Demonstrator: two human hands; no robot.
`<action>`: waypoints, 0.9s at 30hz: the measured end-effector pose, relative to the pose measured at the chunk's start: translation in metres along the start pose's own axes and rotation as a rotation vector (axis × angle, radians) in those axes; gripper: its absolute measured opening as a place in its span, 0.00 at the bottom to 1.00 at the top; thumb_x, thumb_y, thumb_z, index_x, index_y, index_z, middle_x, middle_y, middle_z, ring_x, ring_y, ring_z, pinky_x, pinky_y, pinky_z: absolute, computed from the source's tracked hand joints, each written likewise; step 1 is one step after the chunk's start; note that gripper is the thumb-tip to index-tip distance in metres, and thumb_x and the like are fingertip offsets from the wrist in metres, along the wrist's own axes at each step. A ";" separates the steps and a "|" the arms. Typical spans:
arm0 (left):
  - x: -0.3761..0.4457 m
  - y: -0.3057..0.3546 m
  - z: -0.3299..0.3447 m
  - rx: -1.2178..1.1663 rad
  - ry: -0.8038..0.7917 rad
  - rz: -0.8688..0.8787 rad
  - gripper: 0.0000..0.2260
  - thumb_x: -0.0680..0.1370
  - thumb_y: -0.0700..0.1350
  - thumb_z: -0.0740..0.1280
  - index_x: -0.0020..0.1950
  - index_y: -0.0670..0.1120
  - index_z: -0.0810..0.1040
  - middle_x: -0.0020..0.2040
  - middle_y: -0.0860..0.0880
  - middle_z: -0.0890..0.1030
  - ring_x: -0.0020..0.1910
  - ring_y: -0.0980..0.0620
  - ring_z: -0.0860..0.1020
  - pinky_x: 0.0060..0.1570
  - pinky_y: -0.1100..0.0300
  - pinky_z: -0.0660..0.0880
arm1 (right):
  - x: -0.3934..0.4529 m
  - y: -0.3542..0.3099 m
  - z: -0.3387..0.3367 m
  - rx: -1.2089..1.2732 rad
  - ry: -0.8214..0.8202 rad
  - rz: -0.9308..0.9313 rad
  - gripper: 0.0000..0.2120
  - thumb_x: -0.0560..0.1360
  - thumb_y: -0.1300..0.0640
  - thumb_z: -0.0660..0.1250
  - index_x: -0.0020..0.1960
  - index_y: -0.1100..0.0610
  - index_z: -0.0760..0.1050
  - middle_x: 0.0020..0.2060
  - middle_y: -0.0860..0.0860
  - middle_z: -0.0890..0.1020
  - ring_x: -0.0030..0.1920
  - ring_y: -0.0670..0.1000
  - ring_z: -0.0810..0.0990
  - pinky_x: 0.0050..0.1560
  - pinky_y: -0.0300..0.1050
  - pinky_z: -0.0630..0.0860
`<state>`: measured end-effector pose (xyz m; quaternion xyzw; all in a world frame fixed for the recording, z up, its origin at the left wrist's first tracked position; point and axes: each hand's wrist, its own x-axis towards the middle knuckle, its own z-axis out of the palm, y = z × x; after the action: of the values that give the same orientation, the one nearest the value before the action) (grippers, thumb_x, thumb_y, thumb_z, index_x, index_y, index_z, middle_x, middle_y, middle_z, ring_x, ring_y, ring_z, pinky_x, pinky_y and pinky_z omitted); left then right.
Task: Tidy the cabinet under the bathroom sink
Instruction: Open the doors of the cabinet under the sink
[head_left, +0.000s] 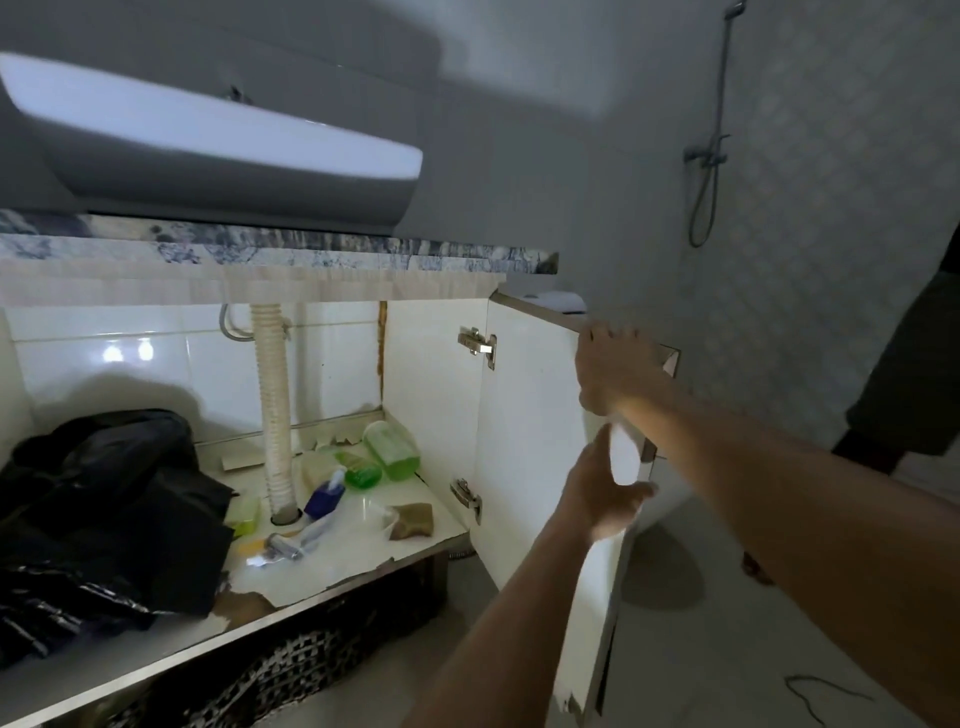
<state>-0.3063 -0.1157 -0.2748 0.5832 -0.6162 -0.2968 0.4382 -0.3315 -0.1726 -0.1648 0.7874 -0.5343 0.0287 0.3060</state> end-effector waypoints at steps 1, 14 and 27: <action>0.002 -0.001 0.005 0.014 -0.031 -0.015 0.37 0.77 0.48 0.68 0.78 0.57 0.48 0.78 0.51 0.58 0.76 0.44 0.60 0.71 0.46 0.62 | -0.001 0.005 0.003 0.037 0.003 0.013 0.26 0.73 0.57 0.62 0.69 0.62 0.62 0.61 0.57 0.70 0.54 0.58 0.73 0.56 0.50 0.74; -0.001 -0.029 -0.005 0.246 -0.260 -0.088 0.37 0.78 0.48 0.67 0.77 0.61 0.46 0.78 0.50 0.57 0.75 0.43 0.62 0.70 0.47 0.63 | -0.012 -0.001 0.008 0.270 -0.015 0.109 0.31 0.75 0.56 0.62 0.73 0.64 0.56 0.75 0.60 0.54 0.76 0.61 0.50 0.73 0.65 0.41; -0.019 -0.188 -0.119 0.571 -0.090 -0.601 0.29 0.78 0.49 0.65 0.77 0.49 0.57 0.74 0.45 0.65 0.72 0.46 0.65 0.68 0.56 0.63 | -0.021 -0.109 0.120 0.798 -0.204 -0.276 0.22 0.76 0.53 0.61 0.68 0.60 0.64 0.66 0.57 0.68 0.64 0.58 0.71 0.64 0.51 0.67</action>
<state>-0.1161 -0.1070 -0.3913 0.8216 -0.4948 -0.2539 0.1253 -0.2808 -0.1904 -0.3191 0.9068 -0.3987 0.1139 -0.0758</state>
